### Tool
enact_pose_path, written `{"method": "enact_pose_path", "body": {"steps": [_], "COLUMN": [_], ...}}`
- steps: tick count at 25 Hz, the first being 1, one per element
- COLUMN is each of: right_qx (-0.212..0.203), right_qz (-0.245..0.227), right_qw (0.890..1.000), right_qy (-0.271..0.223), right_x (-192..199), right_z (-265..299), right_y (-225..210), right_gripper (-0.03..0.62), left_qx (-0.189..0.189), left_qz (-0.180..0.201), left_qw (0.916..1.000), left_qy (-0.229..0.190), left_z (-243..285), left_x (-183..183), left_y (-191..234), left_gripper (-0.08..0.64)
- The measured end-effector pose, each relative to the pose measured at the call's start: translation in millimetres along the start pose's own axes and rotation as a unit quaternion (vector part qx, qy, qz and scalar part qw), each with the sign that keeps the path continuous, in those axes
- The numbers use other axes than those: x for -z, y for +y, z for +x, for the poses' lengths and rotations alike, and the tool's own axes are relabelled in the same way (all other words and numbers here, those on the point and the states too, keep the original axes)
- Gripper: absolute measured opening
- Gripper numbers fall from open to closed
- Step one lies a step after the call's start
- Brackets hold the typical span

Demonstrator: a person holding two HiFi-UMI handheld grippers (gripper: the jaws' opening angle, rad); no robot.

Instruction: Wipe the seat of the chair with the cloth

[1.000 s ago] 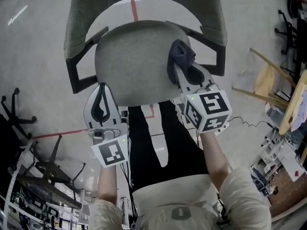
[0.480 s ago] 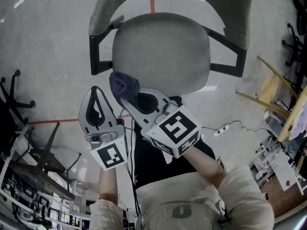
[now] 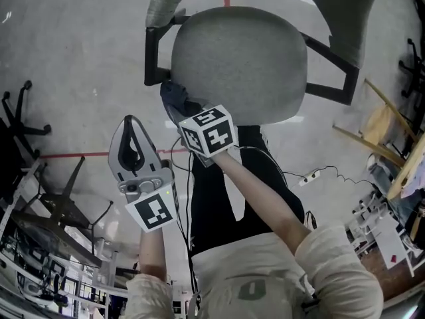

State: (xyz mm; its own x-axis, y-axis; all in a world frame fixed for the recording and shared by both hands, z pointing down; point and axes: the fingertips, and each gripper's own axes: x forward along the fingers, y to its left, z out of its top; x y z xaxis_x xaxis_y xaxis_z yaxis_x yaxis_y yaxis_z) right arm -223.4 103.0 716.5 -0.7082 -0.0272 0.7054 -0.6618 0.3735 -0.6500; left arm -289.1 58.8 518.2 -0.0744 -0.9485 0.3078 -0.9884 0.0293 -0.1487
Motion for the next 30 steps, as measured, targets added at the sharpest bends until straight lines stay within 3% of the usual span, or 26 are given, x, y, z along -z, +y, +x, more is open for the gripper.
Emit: {"method": "enact_pose_path", "body": {"steps": [6,13,21,30], "right_qx": [0.037,0.061,0.151,0.260], "right_qz": [-0.001,-0.011,0.005,0.039], "right_qw": [0.999,0.998,0.989,0.965], "right_qy": [0.023,0.026,0.012,-0.001], "right_x": [14,24,48,69], "right_z": [24,2,-77,-184], "right_y": [-29,-54,-132,-238], "right_gripper": [0.054,0.054,0.054,0.054], "left_qx": [0.009,0.022,0.056,0.110], "left_qz": [-0.009,-0.003,-0.006,0.002], "left_qw": [0.9999,0.9997,0.9983,0.9939], "left_qy": [0.007,0.011,0.011,0.008], "left_z": [10,14,32,52], "left_x": [1,-2,-4,-16], "left_y": [-14,-29,-67,-135], "left_gripper": [0.011,0.011,0.010,0.011]}}
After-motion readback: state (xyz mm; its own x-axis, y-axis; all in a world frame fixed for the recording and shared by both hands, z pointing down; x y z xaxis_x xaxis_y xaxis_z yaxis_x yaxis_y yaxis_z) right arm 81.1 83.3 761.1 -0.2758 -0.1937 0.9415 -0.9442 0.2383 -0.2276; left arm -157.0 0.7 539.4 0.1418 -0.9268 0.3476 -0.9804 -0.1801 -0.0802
